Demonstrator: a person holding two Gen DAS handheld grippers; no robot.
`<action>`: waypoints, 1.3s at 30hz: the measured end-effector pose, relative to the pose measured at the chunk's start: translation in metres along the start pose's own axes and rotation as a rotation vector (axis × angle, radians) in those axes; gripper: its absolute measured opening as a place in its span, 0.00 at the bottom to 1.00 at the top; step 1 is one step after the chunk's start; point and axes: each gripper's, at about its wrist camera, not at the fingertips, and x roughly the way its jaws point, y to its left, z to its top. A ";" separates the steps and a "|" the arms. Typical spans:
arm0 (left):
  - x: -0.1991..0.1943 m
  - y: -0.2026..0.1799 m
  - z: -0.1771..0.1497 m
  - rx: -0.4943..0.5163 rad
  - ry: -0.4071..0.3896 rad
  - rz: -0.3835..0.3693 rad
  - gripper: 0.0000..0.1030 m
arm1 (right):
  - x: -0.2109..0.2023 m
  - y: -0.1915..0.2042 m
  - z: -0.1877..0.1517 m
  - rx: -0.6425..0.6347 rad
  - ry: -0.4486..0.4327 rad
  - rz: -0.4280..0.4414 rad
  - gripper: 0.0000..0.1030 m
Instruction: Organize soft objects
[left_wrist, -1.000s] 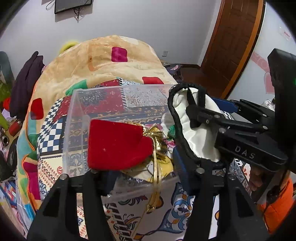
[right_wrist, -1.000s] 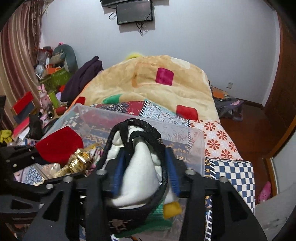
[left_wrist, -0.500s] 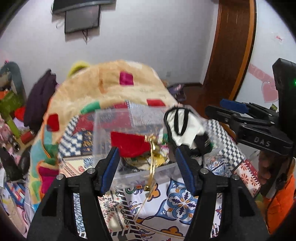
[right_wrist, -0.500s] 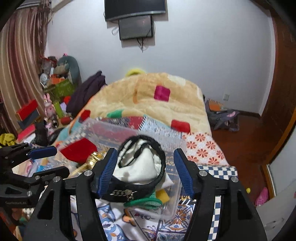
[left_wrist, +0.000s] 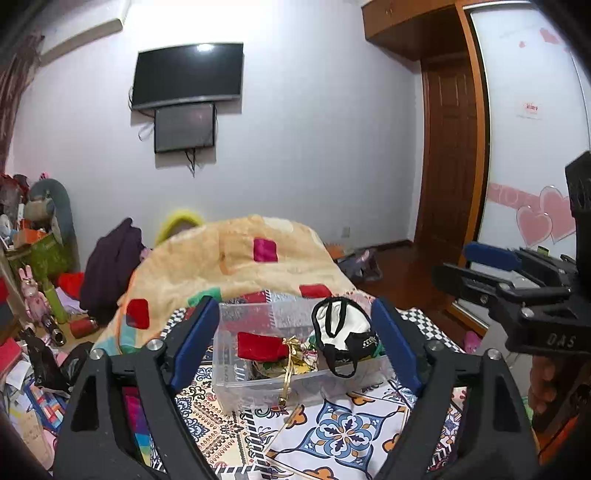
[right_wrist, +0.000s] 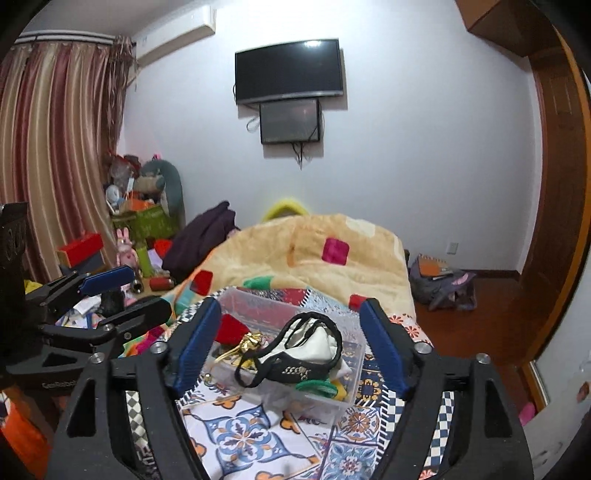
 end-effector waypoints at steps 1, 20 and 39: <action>-0.005 -0.002 -0.002 -0.008 -0.015 0.003 0.88 | -0.002 0.001 -0.002 0.007 -0.006 0.003 0.77; -0.019 -0.010 -0.025 -0.020 -0.043 0.001 0.99 | -0.032 0.002 -0.030 0.005 -0.115 -0.013 0.97; -0.019 -0.009 -0.026 -0.027 -0.037 -0.003 0.99 | -0.038 0.001 -0.030 0.016 -0.112 -0.006 0.97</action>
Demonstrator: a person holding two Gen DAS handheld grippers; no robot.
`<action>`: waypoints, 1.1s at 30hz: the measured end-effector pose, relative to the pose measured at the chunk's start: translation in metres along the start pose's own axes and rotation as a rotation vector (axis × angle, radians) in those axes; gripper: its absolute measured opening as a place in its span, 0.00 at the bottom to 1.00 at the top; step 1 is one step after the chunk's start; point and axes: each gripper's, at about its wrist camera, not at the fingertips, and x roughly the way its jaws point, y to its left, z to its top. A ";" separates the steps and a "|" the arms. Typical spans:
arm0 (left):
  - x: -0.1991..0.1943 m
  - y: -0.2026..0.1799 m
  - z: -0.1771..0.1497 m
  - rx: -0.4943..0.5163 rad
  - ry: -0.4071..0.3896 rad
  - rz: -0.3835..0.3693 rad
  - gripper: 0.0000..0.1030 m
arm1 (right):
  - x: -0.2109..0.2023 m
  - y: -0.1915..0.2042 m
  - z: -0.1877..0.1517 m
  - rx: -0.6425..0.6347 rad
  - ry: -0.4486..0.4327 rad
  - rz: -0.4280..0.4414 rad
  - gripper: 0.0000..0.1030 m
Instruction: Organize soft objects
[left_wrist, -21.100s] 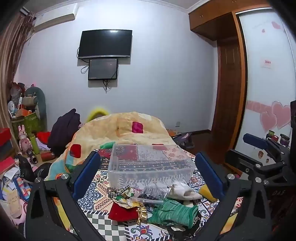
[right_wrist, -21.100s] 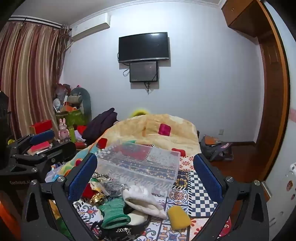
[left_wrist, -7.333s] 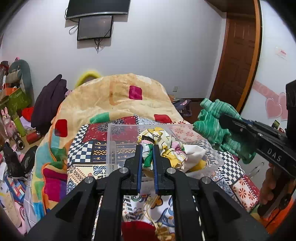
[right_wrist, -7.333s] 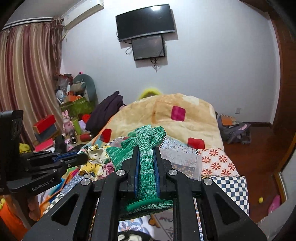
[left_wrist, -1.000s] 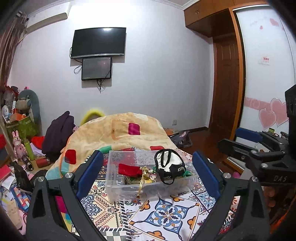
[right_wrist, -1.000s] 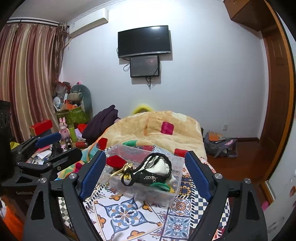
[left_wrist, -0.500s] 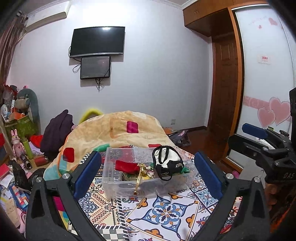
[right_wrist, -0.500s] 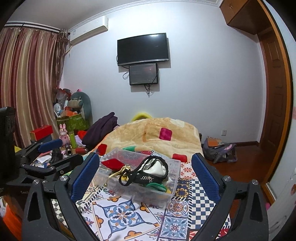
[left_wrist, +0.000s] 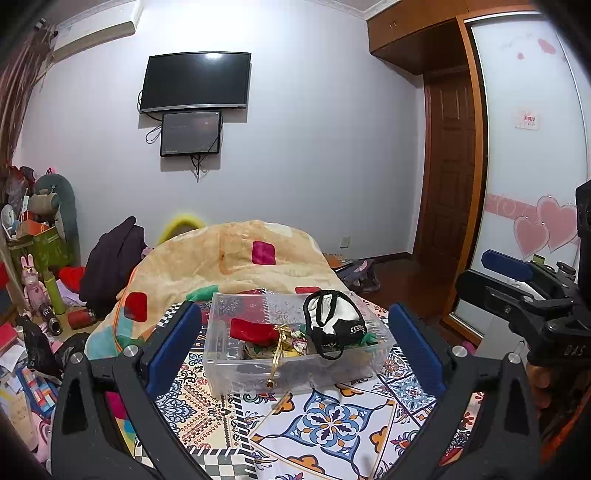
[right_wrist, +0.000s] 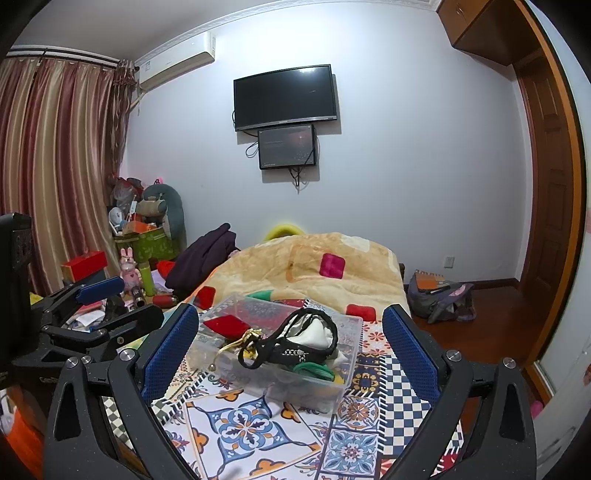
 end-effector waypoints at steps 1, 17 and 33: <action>0.000 0.000 0.000 -0.001 0.000 0.000 0.99 | 0.001 -0.001 -0.001 0.000 0.000 0.001 0.97; 0.000 -0.001 0.002 0.002 -0.008 0.000 1.00 | -0.001 0.000 0.000 0.001 -0.008 0.009 0.97; -0.004 -0.002 0.004 -0.011 -0.016 0.002 1.00 | -0.003 0.000 0.002 0.002 -0.010 0.007 0.97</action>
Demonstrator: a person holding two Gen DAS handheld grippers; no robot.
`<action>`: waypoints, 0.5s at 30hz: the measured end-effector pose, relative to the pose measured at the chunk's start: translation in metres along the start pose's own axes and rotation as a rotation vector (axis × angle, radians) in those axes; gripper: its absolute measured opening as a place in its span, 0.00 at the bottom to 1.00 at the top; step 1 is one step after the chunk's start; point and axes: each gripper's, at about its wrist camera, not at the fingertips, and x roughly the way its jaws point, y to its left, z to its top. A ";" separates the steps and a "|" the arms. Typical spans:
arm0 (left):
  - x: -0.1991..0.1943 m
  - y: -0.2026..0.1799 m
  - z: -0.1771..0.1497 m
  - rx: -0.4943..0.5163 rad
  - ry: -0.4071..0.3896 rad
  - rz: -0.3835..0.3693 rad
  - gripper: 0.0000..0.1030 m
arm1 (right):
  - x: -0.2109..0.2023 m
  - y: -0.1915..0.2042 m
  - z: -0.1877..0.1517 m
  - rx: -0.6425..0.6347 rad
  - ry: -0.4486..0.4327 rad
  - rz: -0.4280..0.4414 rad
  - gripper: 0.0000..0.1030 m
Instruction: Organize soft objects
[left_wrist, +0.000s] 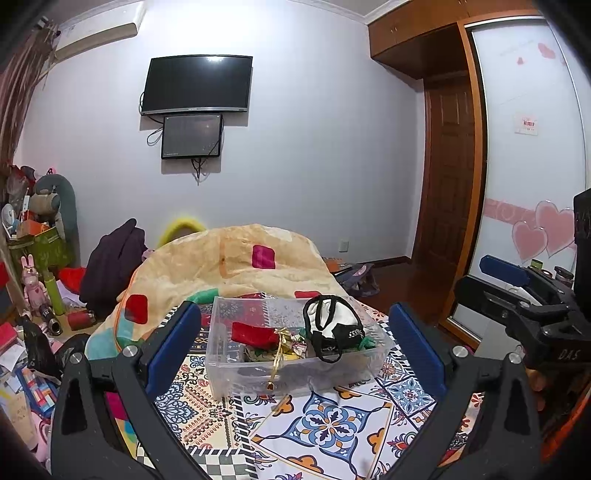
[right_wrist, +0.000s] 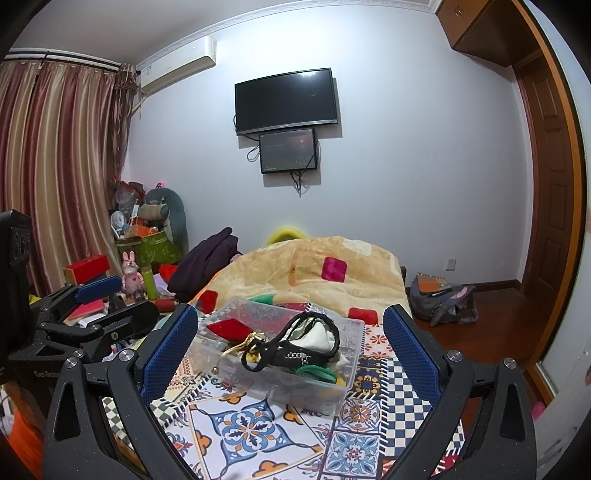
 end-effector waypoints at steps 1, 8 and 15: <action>0.000 0.000 0.000 -0.002 0.000 0.000 1.00 | 0.000 0.000 0.000 0.000 -0.001 0.000 0.98; 0.002 0.001 0.001 -0.008 0.007 -0.001 1.00 | 0.000 0.000 0.001 0.001 -0.001 0.000 0.98; -0.002 -0.001 0.001 0.002 0.003 -0.015 1.00 | 0.001 -0.001 0.001 0.017 0.009 0.007 1.00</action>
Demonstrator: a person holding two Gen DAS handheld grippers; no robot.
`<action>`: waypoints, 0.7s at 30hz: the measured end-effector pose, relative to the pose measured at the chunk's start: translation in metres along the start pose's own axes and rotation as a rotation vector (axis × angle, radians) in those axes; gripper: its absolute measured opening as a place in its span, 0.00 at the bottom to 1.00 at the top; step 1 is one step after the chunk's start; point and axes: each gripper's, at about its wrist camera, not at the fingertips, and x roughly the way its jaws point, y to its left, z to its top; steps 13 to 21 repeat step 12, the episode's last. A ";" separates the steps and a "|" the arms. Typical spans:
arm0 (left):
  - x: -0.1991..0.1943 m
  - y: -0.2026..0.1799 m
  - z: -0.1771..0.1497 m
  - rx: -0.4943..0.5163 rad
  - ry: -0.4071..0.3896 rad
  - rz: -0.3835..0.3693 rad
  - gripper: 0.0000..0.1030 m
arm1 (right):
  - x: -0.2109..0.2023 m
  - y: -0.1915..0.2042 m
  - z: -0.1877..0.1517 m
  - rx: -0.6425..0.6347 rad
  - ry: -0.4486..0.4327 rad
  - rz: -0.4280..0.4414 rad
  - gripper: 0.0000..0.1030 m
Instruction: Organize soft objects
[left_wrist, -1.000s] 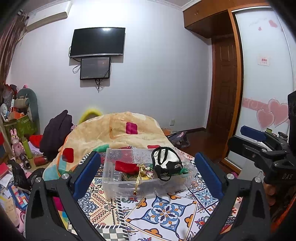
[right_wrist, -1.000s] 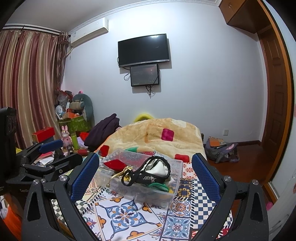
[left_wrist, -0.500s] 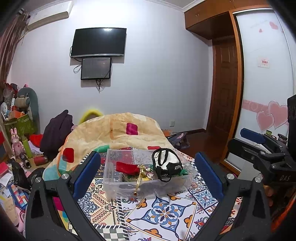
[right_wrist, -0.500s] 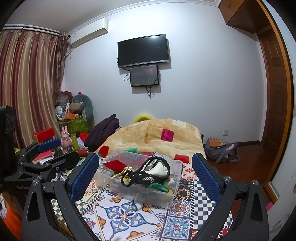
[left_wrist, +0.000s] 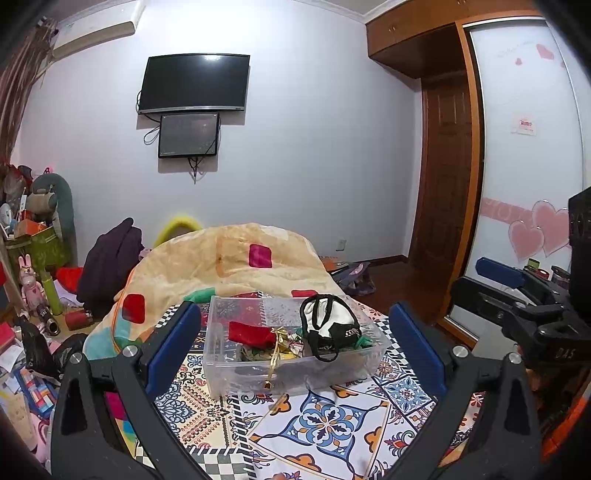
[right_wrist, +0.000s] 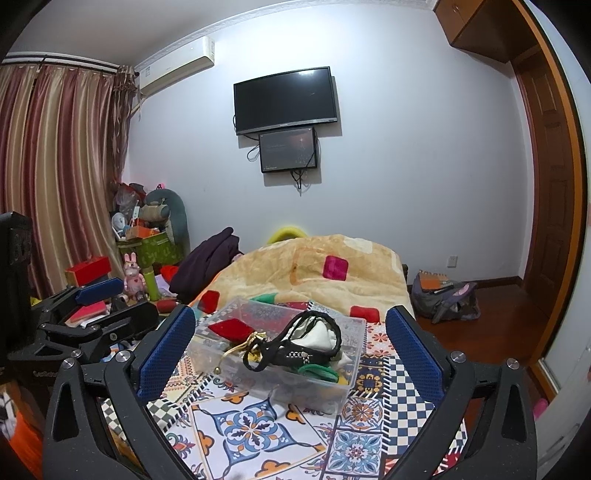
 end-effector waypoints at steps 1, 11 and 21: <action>0.000 -0.001 0.000 0.001 0.000 -0.001 1.00 | 0.001 0.000 0.000 0.004 0.005 0.002 1.00; 0.001 0.000 0.000 -0.015 0.010 -0.003 1.00 | 0.004 -0.002 -0.002 0.016 0.027 0.012 1.00; 0.001 0.001 0.000 -0.018 0.010 -0.002 1.00 | 0.004 -0.001 -0.002 0.014 0.028 0.013 1.00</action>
